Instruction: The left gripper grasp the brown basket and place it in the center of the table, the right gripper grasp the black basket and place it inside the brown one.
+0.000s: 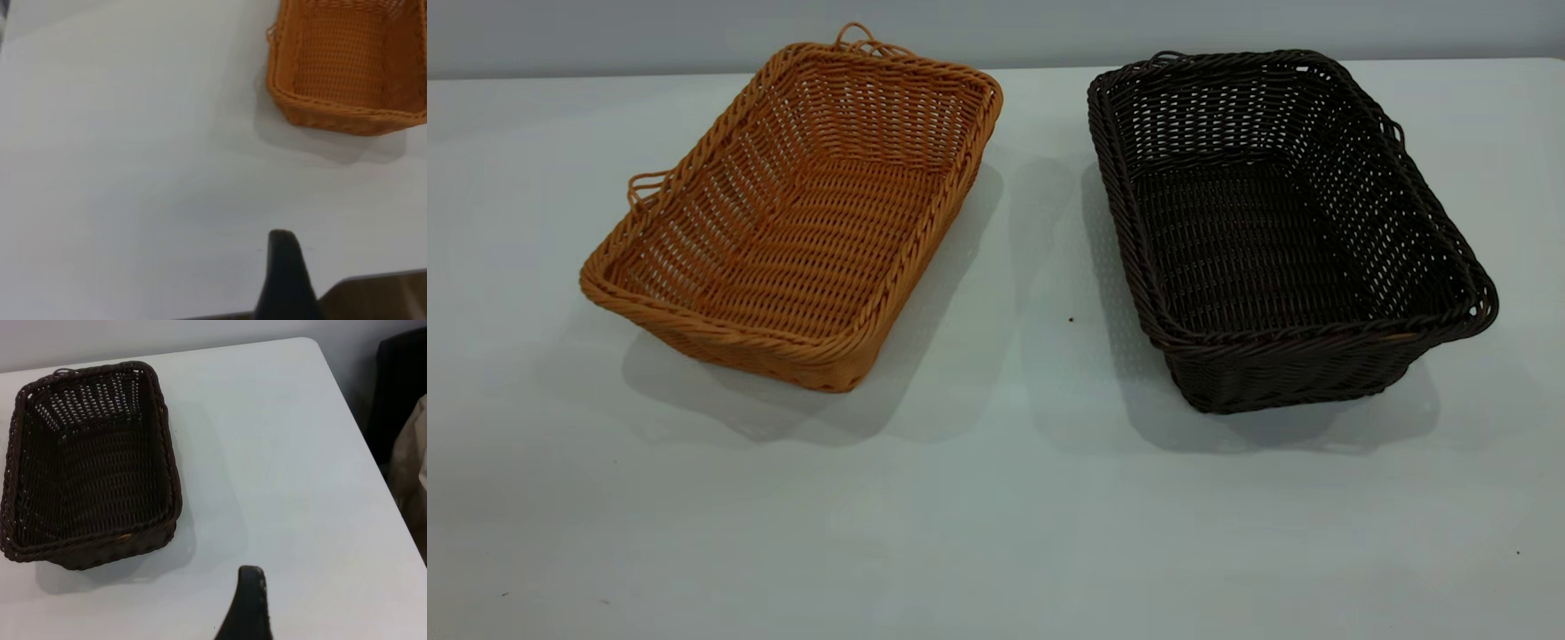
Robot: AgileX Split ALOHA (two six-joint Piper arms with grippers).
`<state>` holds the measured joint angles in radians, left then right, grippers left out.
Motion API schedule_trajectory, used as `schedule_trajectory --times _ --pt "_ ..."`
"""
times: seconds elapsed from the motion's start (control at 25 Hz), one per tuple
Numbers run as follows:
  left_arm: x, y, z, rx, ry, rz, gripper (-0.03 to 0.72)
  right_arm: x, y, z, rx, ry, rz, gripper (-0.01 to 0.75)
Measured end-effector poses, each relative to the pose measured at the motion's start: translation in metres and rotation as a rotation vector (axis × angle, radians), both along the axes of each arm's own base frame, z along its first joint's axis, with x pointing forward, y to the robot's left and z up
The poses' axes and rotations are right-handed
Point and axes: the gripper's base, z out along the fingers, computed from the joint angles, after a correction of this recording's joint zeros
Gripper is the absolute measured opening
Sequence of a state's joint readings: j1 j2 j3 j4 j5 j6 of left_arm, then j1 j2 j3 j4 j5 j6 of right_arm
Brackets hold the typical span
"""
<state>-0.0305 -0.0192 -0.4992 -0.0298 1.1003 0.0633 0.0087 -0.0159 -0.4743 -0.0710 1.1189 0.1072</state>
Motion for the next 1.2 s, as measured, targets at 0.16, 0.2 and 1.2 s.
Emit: schedule_trajectory --times 0.16,0.2,1.2 --pt "0.002 0.005 0.0 0.005 0.006 0.063 0.459 0.001 0.001 0.001 0.003 -0.006 0.016 0.586" --pt "0.005 0.006 0.001 0.011 0.017 0.079 0.459 0.003 0.003 0.005 0.008 -0.021 0.031 0.586" --pt "0.253 -0.022 0.002 -0.095 0.407 -0.118 0.53 0.202 0.087 -0.096 0.57 0.757 0.342 0.586"
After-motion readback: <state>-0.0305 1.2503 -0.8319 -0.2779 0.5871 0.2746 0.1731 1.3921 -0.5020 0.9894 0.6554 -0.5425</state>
